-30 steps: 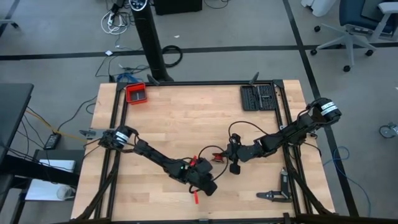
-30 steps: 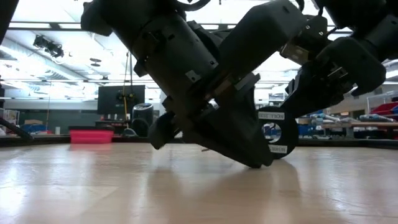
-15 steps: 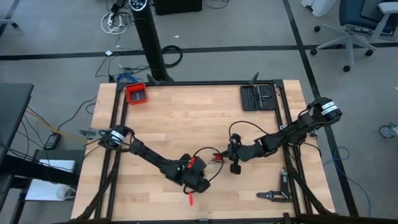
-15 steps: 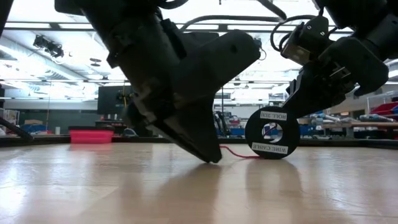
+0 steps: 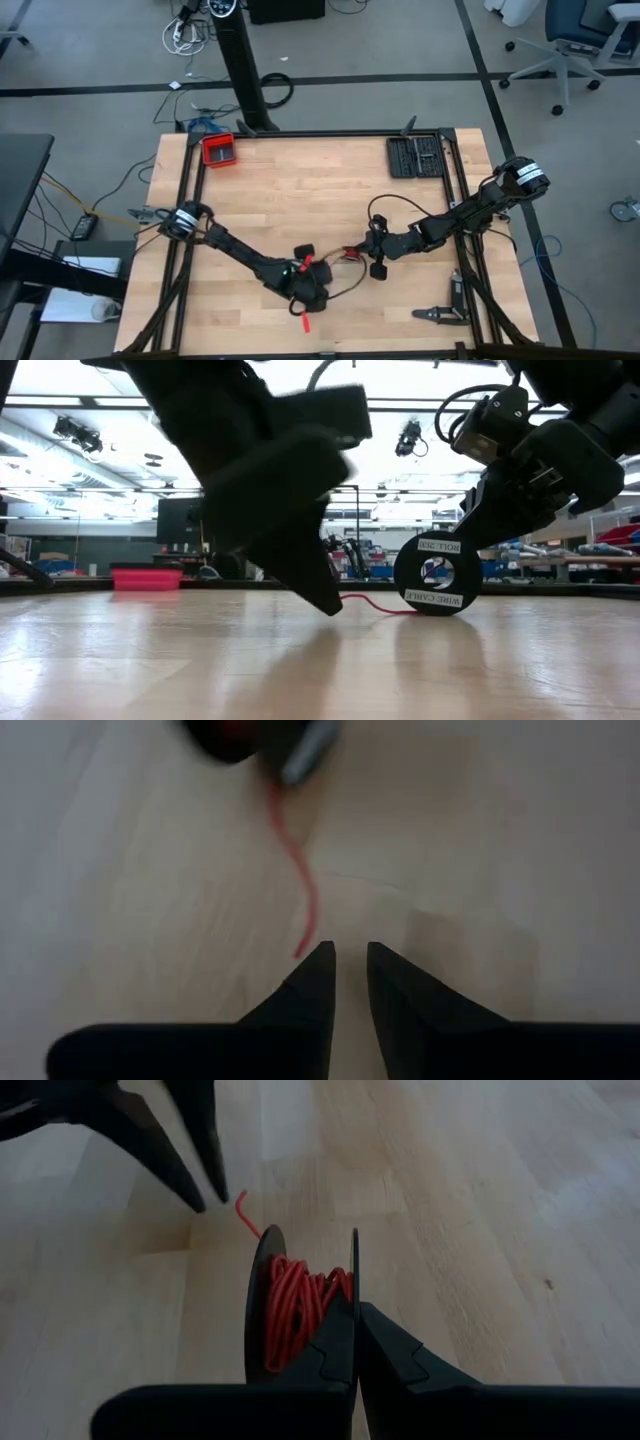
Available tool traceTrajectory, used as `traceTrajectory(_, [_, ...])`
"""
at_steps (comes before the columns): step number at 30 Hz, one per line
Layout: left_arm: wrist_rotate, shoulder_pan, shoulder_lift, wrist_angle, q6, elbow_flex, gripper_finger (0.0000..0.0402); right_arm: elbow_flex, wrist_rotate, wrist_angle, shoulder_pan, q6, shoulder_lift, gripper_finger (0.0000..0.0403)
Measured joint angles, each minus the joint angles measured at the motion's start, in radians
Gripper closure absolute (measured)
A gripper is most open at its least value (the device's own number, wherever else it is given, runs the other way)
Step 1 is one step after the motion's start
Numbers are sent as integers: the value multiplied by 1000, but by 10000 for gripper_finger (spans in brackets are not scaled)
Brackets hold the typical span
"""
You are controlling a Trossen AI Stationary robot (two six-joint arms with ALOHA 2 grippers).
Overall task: Coil cords
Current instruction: Coil the red wire onto the spool
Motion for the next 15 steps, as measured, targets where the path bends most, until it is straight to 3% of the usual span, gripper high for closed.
traceTrajectory(4, [-19, -19, -1, -4, 229, 0, 335, 0, 0, 0, 0, 0, 0, 400])
traceTrajectory(8, [-50, -20, -2, -46, 241, 31, 335, 0, 0, 0, 0, 0, 0, 400])
traceTrajectory(12, [-143, -27, -4, -133, 239, 97, 335, 0, 0, 1, -6, -3, 0, 400])
traceTrajectory(15, [-140, -22, -5, -138, 230, 110, 335, 0, -2, 2, -11, -6, 0, 400])
